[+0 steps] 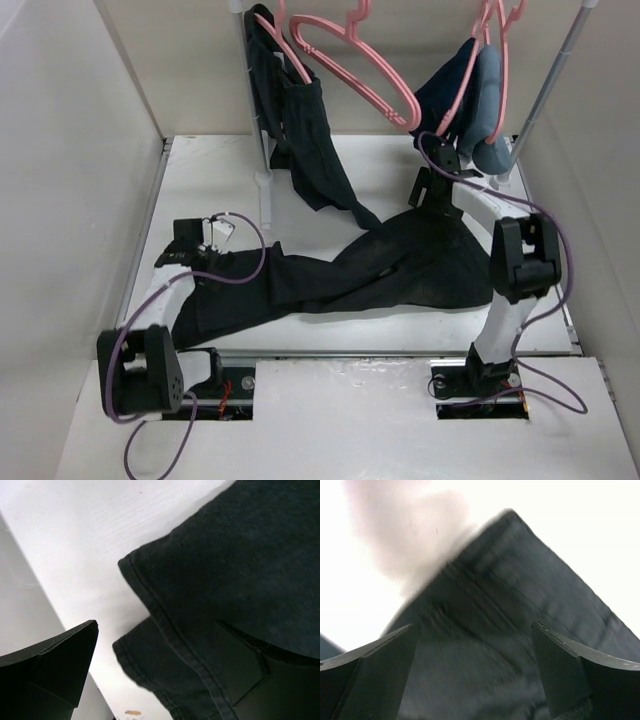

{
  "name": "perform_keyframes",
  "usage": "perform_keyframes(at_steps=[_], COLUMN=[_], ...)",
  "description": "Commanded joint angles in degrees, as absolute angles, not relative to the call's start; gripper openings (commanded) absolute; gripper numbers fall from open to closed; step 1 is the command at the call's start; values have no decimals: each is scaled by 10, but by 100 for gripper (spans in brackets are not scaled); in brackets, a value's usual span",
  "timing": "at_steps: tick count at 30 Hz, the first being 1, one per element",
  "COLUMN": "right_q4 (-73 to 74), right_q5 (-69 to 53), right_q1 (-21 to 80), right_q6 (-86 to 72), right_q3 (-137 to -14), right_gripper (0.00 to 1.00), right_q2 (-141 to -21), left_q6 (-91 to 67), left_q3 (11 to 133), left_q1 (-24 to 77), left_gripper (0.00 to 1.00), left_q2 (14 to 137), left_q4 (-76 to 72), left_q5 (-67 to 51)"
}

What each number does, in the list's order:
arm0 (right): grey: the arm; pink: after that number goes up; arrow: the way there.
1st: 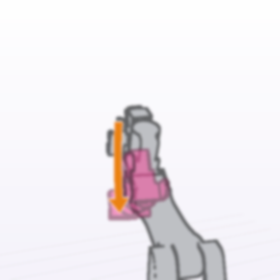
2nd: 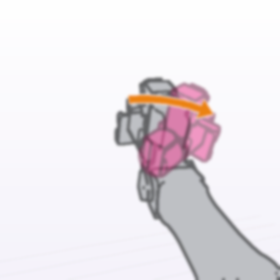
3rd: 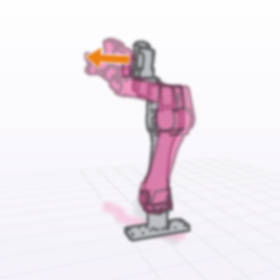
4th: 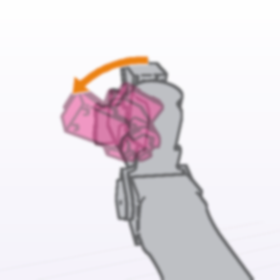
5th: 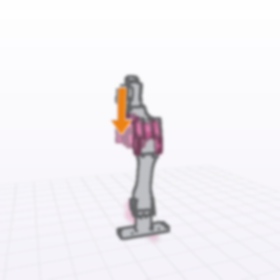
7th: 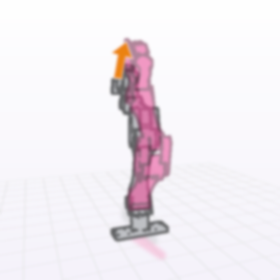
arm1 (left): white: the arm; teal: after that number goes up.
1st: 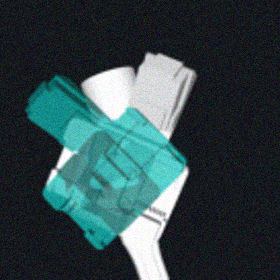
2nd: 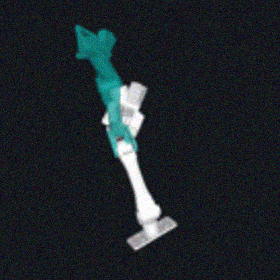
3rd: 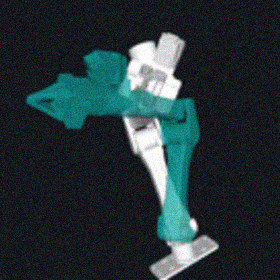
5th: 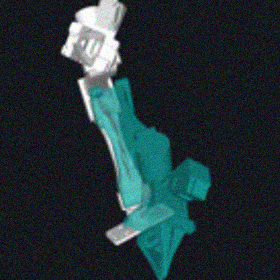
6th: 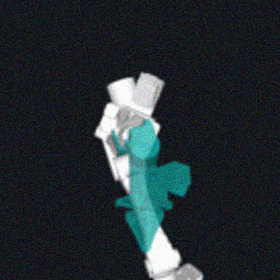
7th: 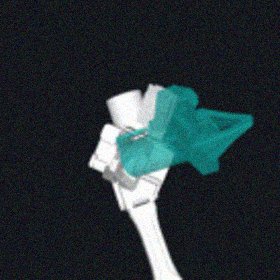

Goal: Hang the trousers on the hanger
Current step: Flatten out the trousers at the center of the board.

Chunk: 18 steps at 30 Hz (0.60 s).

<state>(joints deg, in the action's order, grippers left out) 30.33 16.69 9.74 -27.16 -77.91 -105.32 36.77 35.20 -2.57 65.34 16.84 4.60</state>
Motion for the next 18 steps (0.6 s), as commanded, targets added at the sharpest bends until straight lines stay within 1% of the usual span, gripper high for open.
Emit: perform_keyframes(at_steps=[1, 4, 5, 8, 9, 10, 11, 12, 13, 14, 15, 16, 18], right_q4=[293, 308, 323, 351, 351, 351, 345, 345, 345, 351, 351, 351, 351], right_q5=[195, 214, 214, 206, 206, 206, 206, 206, 200, 200, 200, 193, 180], right_q1=[91, 86, 80, 73, 68, 68, 68, 68, 68, 68, 68, 68, 62], right_q6=[-263, -268, -268, -263, -263, -256, -256, -250, -250, -250, -244, -237, -237], right_q3=[-850, -901, -917, -956, -963, -963, -963, -963, -963, -963, -963, -958, -953], right_gripper=[100, 100, 100, 100, 100, 97, 94, 89, 87, 82, 73, 55, 30], right_q2=[-1105, -1147, -1177, -1226, -1226, -1226, -1226, -1226, -1226, -1226, -1226, -1226, -1226], left_q6=[353, 353, 353, 353, 339, 339, 333, 333, 333, 333, 340, 340, 345], left_q3=[384, 396, 396, 417, 425, 447, 457, 466, 480, 486, 486, 494, 500], left_q1=[-39, -40, -40, -40, -40, -40, -40, -40, -40, -40, -40, -40, -40], left_gripper=[97, 97, 97, 97, 97, 97, 94, 91, 87, 80, 71, 51, 29], left_q2=[706, 738, 757, 800, 814, 829, 844, 878, 893, 907, 931, 938, 938], left_q4=[130, 116, 106, 83, 77, 77, 77, 77, 77, 77, 83, 83, 89], left_q5=[43, 36, 36, 0, -10, -30, -38, -43, -48, -48, -48, -48, -64])
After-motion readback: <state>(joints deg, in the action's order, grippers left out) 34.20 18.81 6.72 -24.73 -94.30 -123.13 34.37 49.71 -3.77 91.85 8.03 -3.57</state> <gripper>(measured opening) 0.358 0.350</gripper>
